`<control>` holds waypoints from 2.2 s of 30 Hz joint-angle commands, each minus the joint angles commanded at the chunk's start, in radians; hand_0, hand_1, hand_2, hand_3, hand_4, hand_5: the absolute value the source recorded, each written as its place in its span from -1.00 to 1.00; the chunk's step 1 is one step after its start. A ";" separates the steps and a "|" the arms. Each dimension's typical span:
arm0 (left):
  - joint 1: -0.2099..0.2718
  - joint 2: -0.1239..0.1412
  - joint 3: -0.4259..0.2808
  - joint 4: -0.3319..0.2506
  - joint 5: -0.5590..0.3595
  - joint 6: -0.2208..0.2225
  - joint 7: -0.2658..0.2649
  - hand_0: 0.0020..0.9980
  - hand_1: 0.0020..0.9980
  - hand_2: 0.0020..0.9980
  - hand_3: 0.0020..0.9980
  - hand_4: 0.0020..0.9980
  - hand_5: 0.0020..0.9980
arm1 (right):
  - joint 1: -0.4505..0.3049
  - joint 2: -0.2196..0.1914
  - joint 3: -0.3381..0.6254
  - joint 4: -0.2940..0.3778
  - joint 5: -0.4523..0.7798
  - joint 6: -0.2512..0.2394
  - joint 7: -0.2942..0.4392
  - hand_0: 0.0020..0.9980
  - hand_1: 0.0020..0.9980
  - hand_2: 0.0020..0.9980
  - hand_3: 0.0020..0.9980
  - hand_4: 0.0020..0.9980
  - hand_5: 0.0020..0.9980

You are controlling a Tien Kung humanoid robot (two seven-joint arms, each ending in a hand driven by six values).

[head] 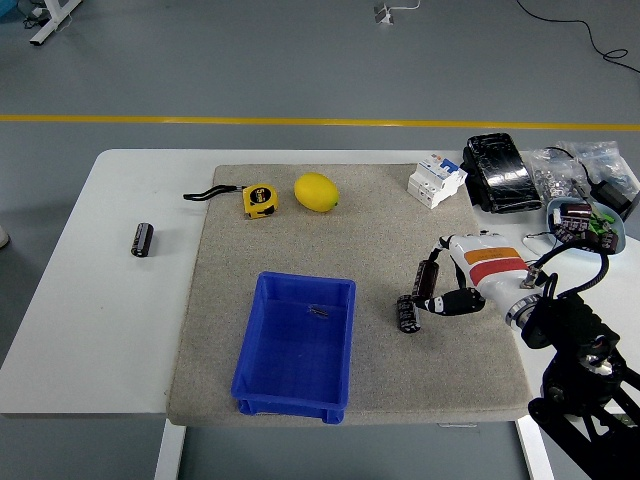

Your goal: Pick up the battery,place it into the box

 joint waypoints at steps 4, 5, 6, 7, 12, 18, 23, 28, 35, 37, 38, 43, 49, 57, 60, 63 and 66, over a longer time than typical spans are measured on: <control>0.000 0.001 0.001 0.000 -0.001 0.000 -0.001 0.39 0.34 0.45 0.27 0.31 0.33 | 0.016 0.004 -0.030 0.049 0.000 0.006 -0.006 -0.86 -0.87 -0.65 -0.07 1.00 -0.28; 0.000 0.002 0.001 0.000 -0.002 0.000 -0.001 0.39 0.34 0.45 0.27 0.31 0.33 | 0.019 0.005 -0.040 0.059 0.000 0.006 -0.007 -0.86 -0.87 -0.65 -0.07 1.00 -0.28; 0.001 0.002 0.001 0.000 -0.002 0.000 -0.001 0.39 0.34 0.45 0.27 0.31 0.33 | 0.023 0.008 -0.055 0.071 0.000 0.008 -0.009 -0.86 -0.87 -0.65 -0.07 1.00 -0.28; 0.001 0.002 0.001 0.001 -0.002 0.000 -0.001 0.39 0.33 0.45 0.27 0.31 0.33 | 0.027 0.010 -0.070 0.080 0.000 0.009 -0.010 -0.86 -0.87 -0.64 -0.06 1.00 -0.31; 0.002 0.003 -0.002 0.000 0.002 -0.002 0.001 0.39 0.33 0.45 0.27 0.31 0.33 | 0.056 0.030 -0.167 0.114 0.000 0.024 -0.020 -0.86 -0.87 -0.64 -0.06 1.00 -0.31; 0.001 0.005 -0.004 0.000 0.007 -0.005 0.002 0.39 0.33 0.45 0.27 0.31 0.33 | 0.094 0.068 -0.281 0.125 0.000 0.035 -0.037 -0.86 -0.86 -0.64 -0.06 1.00 -0.31; -0.001 0.008 -0.008 0.000 0.012 -0.007 0.003 0.40 0.33 0.45 0.27 0.31 0.33 | 0.127 0.098 -0.323 0.120 0.000 0.066 -0.054 -0.85 -0.84 -0.63 0.01 1.00 -0.32; -0.003 0.010 -0.014 0.001 0.018 -0.008 0.005 0.39 0.33 0.45 0.27 0.31 0.33 | 0.151 0.110 -0.343 0.123 0.000 0.104 -0.054 -0.83 -0.82 -0.60 0.51 1.00 -0.28; -0.004 0.011 -0.016 0.001 0.021 -0.010 0.006 0.39 0.32 0.45 0.26 0.31 0.33 | 0.160 0.111 -0.343 0.114 0.000 0.126 -0.059 -0.82 -0.81 -0.57 0.63 1.00 -0.23; -0.005 0.011 -0.017 0.000 0.024 -0.011 0.007 0.39 0.32 0.45 0.26 0.31 0.33 | 0.160 0.106 -0.336 0.116 0.000 0.128 -0.061 -0.78 -0.76 -0.52 0.70 1.00 -0.17; -0.005 0.011 -0.018 0.000 0.025 -0.012 0.007 0.39 0.32 0.45 0.26 0.31 0.33 | 0.161 0.102 -0.329 0.119 0.001 0.129 -0.061 -0.78 -0.76 -0.52 0.70 1.00 -0.17; -0.004 0.009 -0.020 0.000 0.028 -0.011 0.008 0.39 0.32 0.45 0.26 0.31 0.33 | 0.163 0.086 -0.280 0.139 0.000 0.136 -0.058 -0.78 -0.76 -0.52 0.68 1.00 -0.19; -0.002 0.009 -0.024 0.001 0.032 -0.011 0.009 0.39 0.32 0.45 0.26 0.31 0.33 | 0.178 0.033 -0.209 0.124 0.000 0.135 -0.049 -0.79 -0.77 -0.54 0.61 1.00 -0.21; 0.003 0.007 -0.024 0.002 0.027 -0.008 0.010 0.39 0.32 0.45 0.26 0.30 0.33 | 0.199 -0.030 -0.220 0.016 0.000 0.171 -0.037 -0.78 -0.76 -0.54 0.54 1.00 -0.20; 0.007 0.005 -0.020 0.002 0.018 -0.005 0.008 0.39 0.32 0.45 0.26 0.30 0.33 | 0.204 -0.041 -0.234 -0.005 0.000 0.192 -0.031 -0.78 -0.76 -0.54 0.54 1.00 -0.20; 0.007 0.004 -0.021 0.000 0.023 -0.008 0.009 0.39 0.34 0.45 0.26 0.30 0.33 | 0.213 -0.045 -0.251 -0.027 0.007 0.199 -0.025 -0.78 -0.76 -0.54 0.52 1.00 -0.13; 0.003 0.001 -0.021 0.000 0.027 -0.009 0.008 0.39 0.34 0.45 0.26 0.30 0.33 | 0.225 -0.046 -0.262 -0.049 0.014 0.216 -0.031 -0.78 -0.76 -0.54 0.52 1.00 -0.13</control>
